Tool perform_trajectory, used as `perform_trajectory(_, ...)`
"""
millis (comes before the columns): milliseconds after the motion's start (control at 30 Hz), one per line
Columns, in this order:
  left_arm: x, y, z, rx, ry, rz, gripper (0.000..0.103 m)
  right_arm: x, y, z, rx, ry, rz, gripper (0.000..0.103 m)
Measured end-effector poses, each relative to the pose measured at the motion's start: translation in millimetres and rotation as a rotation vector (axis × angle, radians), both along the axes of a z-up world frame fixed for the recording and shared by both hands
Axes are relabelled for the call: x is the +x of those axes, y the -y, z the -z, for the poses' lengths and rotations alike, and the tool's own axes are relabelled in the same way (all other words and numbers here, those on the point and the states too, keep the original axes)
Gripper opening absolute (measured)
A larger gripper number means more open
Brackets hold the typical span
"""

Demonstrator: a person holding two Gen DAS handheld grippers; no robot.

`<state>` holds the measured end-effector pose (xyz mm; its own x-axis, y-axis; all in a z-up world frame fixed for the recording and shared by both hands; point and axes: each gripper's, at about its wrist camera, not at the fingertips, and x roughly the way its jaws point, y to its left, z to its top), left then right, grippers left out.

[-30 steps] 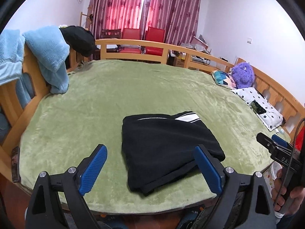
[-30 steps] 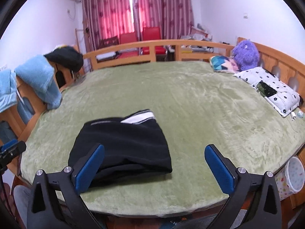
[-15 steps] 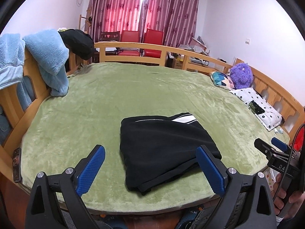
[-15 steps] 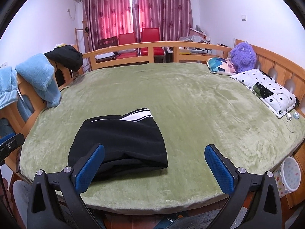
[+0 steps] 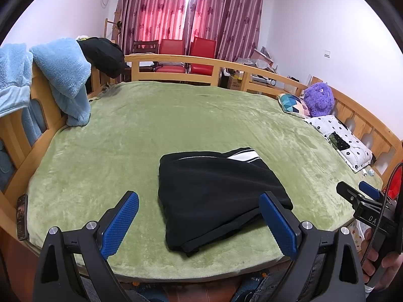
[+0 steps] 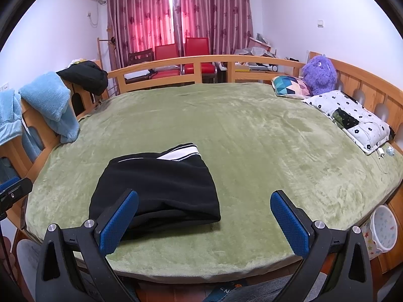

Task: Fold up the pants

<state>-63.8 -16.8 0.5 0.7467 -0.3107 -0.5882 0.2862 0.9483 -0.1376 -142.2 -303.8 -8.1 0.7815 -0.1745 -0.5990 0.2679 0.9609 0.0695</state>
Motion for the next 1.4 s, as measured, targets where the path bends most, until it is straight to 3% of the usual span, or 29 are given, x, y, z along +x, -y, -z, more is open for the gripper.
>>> perform_trajectory(1400,6.6,-18.0,-0.7,-0.004,0.002,-0.006,0.097,3.2,-14.2,-2.2,-0.016,-0.009,-0.011,0.103)
